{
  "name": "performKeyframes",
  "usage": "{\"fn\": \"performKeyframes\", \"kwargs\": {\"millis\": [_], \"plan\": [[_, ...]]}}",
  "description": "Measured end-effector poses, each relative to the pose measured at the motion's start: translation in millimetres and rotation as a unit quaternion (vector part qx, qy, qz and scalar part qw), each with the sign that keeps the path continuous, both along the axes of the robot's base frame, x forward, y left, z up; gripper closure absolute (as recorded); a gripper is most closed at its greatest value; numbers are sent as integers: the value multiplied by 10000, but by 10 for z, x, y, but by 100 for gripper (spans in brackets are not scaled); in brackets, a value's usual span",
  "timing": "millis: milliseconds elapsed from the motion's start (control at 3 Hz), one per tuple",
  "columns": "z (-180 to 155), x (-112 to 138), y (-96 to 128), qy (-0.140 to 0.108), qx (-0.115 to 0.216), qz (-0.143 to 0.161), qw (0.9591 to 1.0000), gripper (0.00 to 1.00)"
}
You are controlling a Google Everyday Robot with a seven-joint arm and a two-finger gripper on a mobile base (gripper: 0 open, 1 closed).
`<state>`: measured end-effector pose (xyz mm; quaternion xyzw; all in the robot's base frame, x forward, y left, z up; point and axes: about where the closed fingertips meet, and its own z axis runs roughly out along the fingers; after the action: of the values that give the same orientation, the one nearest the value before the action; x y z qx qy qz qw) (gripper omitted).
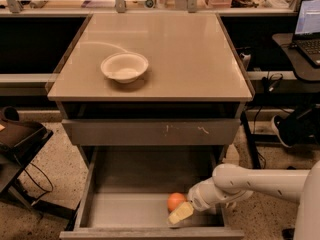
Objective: Pick orange from middle drawer and place on counter
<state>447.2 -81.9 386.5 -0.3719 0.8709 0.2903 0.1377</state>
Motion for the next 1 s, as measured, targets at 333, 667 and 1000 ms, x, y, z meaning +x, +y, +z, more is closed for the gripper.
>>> {"fn": "performKeyframes", "kwargs": {"millis": [333, 667, 1000], "plan": [[28, 326, 77, -391, -58, -300, 9988, 0], [-321, 307, 74, -413, -89, -460, 9980, 0], [-321, 307, 74, -413, -89, -460, 9980, 0]]}}
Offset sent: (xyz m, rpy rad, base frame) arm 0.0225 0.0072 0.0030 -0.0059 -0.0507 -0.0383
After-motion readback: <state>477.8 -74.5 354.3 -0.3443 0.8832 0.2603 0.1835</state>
